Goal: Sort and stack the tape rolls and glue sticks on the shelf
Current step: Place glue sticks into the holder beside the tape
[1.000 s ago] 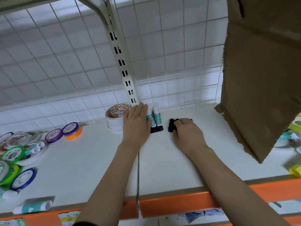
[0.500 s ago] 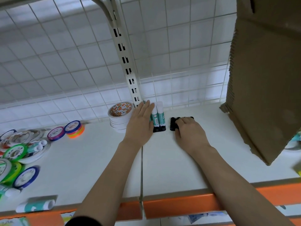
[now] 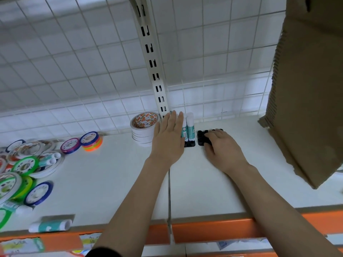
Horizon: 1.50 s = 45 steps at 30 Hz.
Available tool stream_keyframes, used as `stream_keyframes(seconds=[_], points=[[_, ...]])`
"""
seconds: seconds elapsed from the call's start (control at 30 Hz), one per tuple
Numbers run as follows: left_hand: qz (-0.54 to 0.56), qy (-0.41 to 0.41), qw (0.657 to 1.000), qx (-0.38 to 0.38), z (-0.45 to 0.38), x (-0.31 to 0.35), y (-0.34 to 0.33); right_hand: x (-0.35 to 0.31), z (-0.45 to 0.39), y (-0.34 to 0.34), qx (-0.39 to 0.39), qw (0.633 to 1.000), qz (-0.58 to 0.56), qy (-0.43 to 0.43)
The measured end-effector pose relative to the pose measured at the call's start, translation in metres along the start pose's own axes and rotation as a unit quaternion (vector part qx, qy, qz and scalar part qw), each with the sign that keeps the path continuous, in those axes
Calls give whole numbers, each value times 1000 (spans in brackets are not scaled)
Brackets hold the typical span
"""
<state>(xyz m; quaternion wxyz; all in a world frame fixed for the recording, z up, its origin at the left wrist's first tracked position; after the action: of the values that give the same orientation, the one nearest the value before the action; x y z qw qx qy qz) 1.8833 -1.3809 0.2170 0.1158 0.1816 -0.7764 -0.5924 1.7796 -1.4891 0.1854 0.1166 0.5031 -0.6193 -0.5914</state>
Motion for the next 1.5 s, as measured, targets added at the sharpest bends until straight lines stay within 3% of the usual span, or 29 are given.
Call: stream_keyframes(seconds=[0.33,0.5,0.67,1.1,1.5], points=[[74,-30,993,83,57,-18,18,-43,34,6,8,1000,-11,-22],[99,26,995,5,120,-55,7,-96,64,-22,-18,999,-32,-17],[120,61,991,-7,177,-111,24,-162,82,-50,-37,998,-55,-3],[125,155,979,31,296,-242,65,-286,114,-104,-82,991,-61,83],[162,153,974,47,307,-264,72,-315,134,-107,-174,975,-62,121]])
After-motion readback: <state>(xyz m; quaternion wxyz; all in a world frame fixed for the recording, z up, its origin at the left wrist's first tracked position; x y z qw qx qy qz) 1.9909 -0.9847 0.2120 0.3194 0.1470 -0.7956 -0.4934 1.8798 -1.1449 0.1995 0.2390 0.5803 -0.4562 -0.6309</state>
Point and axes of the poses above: each hand's wrist, its own z-axis away from the middle knuckle, its own y-axis out of the back of the hand, x = y × z, the point moved 5 cm from there along -z, towards the middle knuckle, and after that the axes turned 12 degrees about -y, right-handed, at the moved point
